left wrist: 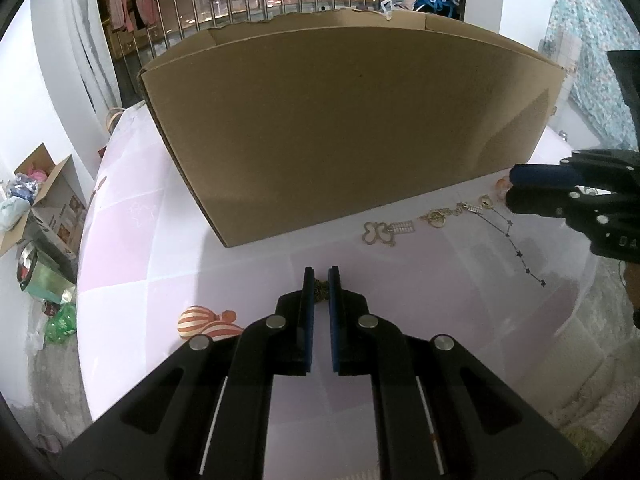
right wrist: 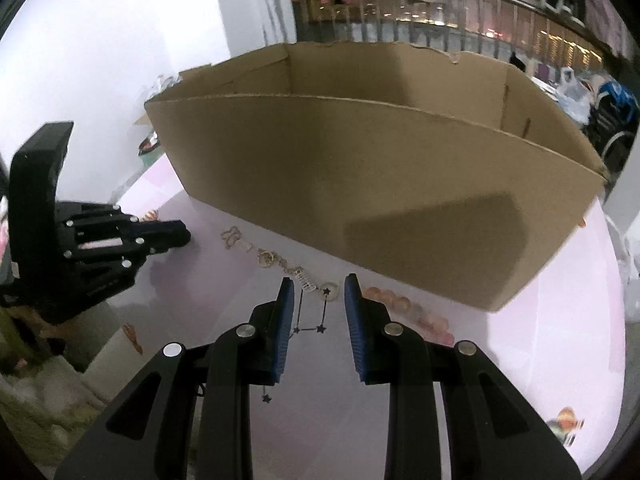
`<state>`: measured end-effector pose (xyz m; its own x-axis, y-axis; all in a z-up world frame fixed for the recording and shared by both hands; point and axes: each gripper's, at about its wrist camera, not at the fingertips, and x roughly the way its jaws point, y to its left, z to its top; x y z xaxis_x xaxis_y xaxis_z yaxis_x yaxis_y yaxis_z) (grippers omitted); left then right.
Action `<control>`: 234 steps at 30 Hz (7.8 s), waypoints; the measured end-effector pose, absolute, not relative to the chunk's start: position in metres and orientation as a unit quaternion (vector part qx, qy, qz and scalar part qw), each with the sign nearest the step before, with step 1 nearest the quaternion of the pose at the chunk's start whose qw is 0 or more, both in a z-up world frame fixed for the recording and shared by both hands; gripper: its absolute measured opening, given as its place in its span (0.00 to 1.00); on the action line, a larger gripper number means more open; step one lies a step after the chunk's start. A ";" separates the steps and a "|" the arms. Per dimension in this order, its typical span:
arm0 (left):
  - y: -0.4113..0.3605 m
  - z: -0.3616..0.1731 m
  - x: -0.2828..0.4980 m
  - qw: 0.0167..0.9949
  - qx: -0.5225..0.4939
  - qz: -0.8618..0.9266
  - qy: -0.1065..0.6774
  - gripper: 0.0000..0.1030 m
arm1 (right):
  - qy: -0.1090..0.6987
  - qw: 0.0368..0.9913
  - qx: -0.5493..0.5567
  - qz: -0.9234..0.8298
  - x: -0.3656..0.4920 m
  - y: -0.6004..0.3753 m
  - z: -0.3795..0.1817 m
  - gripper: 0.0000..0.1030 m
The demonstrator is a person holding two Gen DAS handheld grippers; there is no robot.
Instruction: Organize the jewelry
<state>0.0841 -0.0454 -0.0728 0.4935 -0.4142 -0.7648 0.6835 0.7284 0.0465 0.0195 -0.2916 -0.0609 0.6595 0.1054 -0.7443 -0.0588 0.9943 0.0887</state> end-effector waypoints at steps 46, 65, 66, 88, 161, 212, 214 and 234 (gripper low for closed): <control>-0.053 -0.060 0.085 0.850 0.188 -0.322 0.371 0.05 | 0.428 0.899 0.011 0.089 0.035 -0.295 -0.056 0.12; -0.061 0.072 0.060 0.898 0.152 -0.363 0.196 0.05 | 0.259 0.961 0.013 0.094 0.011 -0.297 0.056 0.12; -0.068 0.074 0.064 0.899 0.160 -0.363 0.188 0.05 | 0.253 0.963 0.012 0.089 0.017 -0.300 0.062 0.12; -0.159 0.018 0.166 0.858 0.173 -0.380 0.298 0.14 | 0.357 0.928 0.099 0.034 0.118 -0.367 0.020 0.13; -0.011 0.043 0.076 0.910 0.094 -0.229 0.333 0.42 | 0.362 0.927 0.097 0.003 -0.009 -0.286 0.036 0.61; -0.060 -0.049 0.091 0.877 0.102 -0.297 0.365 0.42 | 0.431 0.887 0.160 0.042 0.043 -0.290 -0.045 0.61; -0.058 -0.048 0.090 0.877 0.100 -0.296 0.364 0.42 | 0.430 0.887 0.163 0.045 0.043 -0.287 -0.044 0.61; -0.054 -0.048 0.092 0.883 0.096 -0.288 0.358 0.42 | 0.405 0.893 0.193 0.040 0.042 -0.285 -0.037 0.57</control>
